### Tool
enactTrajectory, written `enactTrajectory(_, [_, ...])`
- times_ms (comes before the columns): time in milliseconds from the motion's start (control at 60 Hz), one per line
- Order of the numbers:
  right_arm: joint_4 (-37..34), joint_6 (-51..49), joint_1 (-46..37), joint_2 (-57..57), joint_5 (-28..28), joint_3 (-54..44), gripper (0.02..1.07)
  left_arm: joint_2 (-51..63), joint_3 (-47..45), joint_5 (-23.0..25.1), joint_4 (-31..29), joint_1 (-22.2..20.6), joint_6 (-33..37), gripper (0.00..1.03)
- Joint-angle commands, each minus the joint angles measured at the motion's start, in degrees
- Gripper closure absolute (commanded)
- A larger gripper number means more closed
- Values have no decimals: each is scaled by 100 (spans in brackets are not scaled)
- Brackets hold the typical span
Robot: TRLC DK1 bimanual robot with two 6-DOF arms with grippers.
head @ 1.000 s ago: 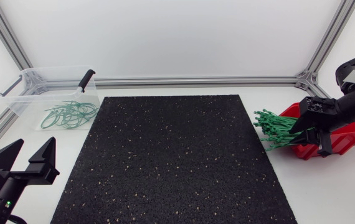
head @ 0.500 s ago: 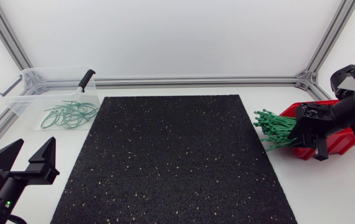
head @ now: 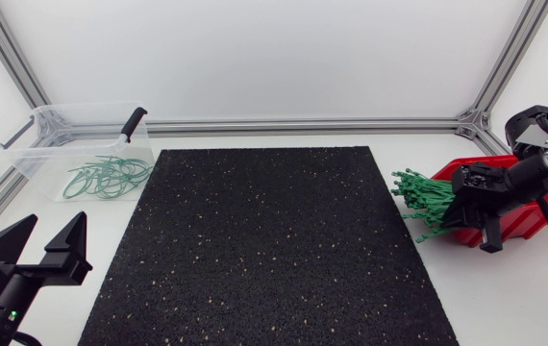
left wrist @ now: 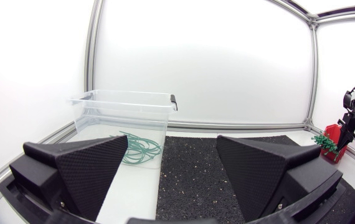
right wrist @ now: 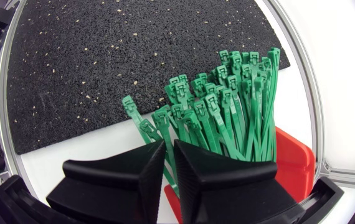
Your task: Take a green cable tie from the red box, thread the tail through the head to close it, then place it in the transparent bin on the left.
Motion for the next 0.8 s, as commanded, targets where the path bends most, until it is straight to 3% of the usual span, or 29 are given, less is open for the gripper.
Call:
enactTrajectory(0, [7,-142,60,-182,10,-151,97,-39,-226,-41,-73,-46,-98,4])
enactTrajectory(100, [-2,-124,60,-278,19,-151,101,-39,-226,-41,-73,-46,-98,4])
enactTrajectory(783, [-2,377,447,-1887,-227,-309,101,-56,-235,-41,-65,-72,-98,4])
